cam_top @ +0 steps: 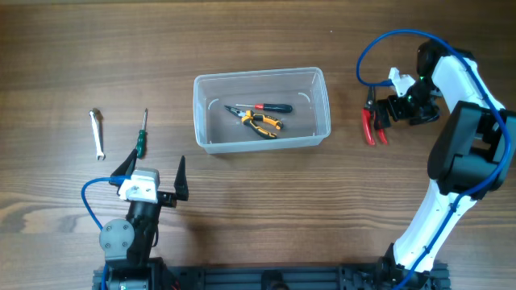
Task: Pack container
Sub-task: 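Lower the right gripper toward the red pliers handles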
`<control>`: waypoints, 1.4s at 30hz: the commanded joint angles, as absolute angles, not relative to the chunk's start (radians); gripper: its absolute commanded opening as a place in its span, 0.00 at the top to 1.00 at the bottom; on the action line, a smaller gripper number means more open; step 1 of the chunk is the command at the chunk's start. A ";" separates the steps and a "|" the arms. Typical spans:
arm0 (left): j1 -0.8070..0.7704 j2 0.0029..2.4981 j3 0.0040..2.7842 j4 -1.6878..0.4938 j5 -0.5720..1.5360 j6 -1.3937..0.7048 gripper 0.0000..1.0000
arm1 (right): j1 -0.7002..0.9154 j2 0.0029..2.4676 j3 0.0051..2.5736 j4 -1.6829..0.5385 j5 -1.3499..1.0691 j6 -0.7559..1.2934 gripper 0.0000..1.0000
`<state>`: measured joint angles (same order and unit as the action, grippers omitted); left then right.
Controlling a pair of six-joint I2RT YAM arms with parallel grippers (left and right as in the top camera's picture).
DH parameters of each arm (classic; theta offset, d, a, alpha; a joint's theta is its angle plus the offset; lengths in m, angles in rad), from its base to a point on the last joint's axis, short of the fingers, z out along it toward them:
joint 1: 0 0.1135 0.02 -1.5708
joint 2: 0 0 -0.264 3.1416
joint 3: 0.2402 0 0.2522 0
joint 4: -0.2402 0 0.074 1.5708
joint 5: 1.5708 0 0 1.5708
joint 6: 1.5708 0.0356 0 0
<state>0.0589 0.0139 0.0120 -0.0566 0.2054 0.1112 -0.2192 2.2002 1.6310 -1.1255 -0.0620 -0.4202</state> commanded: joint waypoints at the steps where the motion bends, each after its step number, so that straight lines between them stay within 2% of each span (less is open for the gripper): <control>1: 0.052 0.007 0.006 -0.057 0.200 0.123 0.00 | -0.207 2.235 1.621 -1.103 -0.074 -0.431 0.00; 32: 0.052 0.007 0.006 -0.057 0.200 0.123 0.00 | -0.155 2.235 1.620 -1.050 0.032 -0.426 0.01; 42: 0.052 0.007 0.006 -0.057 0.200 0.123 0.00 | -0.155 2.235 1.546 -1.004 0.072 -0.416 0.01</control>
<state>0.0589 0.0139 0.0120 -0.0566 0.2054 0.1112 -0.1593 2.1990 1.6066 -1.0145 0.0463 -0.4232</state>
